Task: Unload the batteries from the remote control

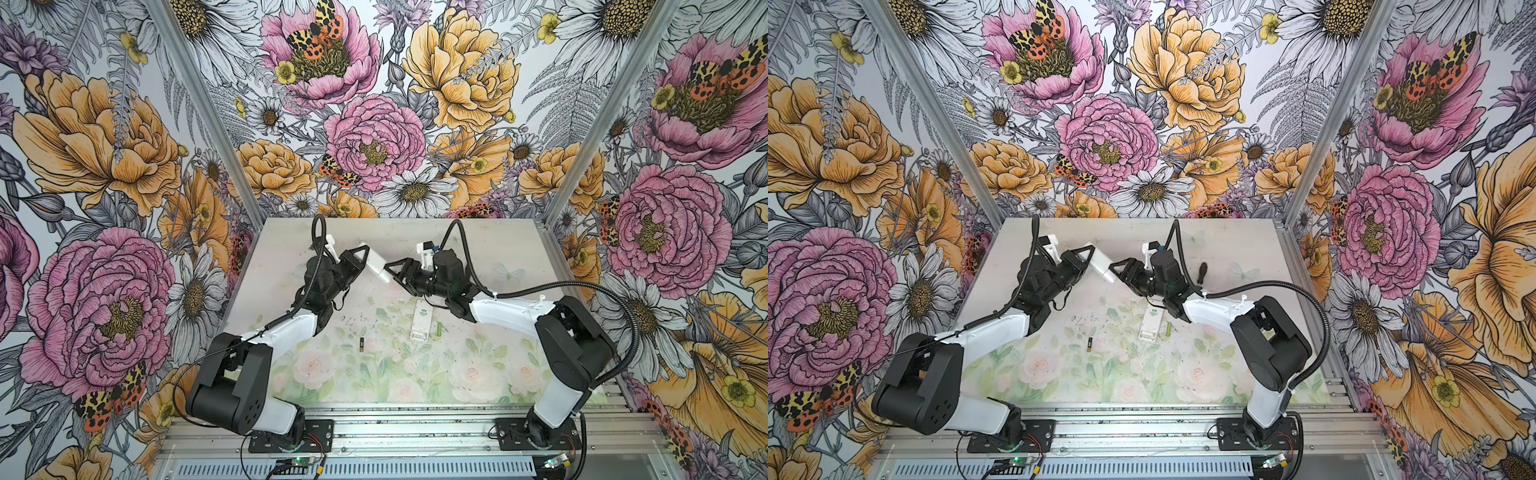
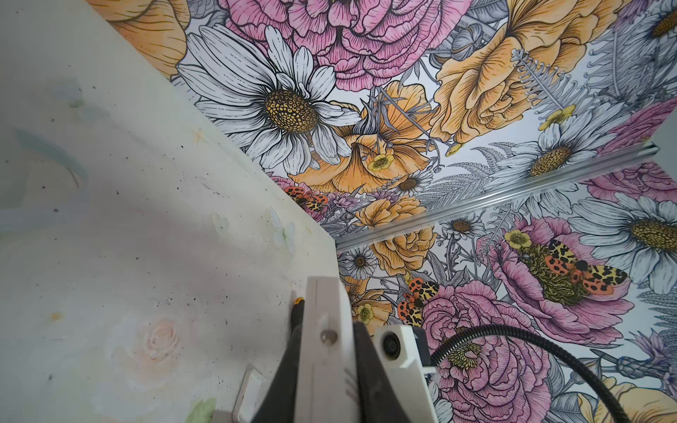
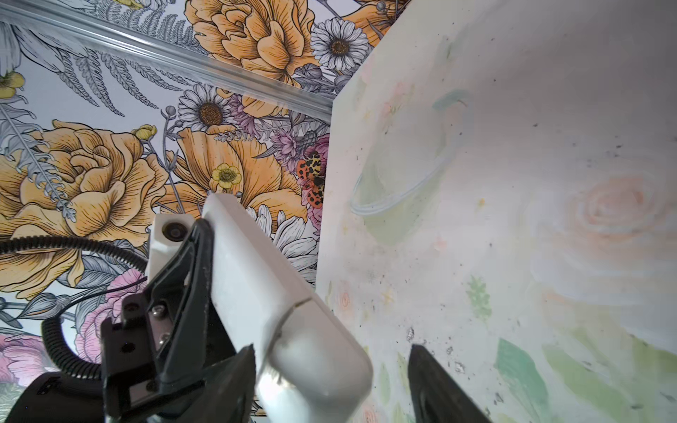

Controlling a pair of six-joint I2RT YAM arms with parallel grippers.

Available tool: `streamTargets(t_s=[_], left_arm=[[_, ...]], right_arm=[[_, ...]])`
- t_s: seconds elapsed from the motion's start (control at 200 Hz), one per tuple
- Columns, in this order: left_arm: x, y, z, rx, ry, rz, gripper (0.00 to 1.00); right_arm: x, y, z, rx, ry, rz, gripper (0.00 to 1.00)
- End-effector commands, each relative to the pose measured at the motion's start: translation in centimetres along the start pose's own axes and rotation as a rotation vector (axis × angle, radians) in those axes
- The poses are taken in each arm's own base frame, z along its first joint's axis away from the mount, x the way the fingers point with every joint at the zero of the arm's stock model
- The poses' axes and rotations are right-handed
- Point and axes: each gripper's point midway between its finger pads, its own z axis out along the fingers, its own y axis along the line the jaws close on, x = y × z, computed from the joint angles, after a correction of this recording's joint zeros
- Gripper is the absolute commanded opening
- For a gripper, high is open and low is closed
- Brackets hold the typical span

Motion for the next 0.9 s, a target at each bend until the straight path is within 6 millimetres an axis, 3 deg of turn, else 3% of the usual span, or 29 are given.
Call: streamTargets(t_s=[0.0,0.245,0.38,0.58,0.896], left_arm=[[-0.5,-1.5,-0.3,0.048,-0.039,0.046,0.0],[-1.9,-0.8,-0.8,0.005,-0.091,0.062,0.0],[-2.7,-0.3,-0.9,-0.006,-0.122,0.057,0.0],[-1.9,-0.1,-0.2,0.001,-0.103,0.055,0.0],[-1.0,1.5,-0.3,-0.031,-0.092,0.038,0.0]], right_arm=[[0.1,0.9,0.5,-0.057,0.001,0.014,0.63],[2.1,-1.5,-0.1,0.008,0.043,0.031,0.36],[3.0,-2.4,-0.7,0.03,0.054,0.039,0.31],[2.7,-1.9,-0.7,0.017,0.043,0.032,0.33],[2.2,0.6,-1.4,-0.076,0.013,-0.009,0.47]])
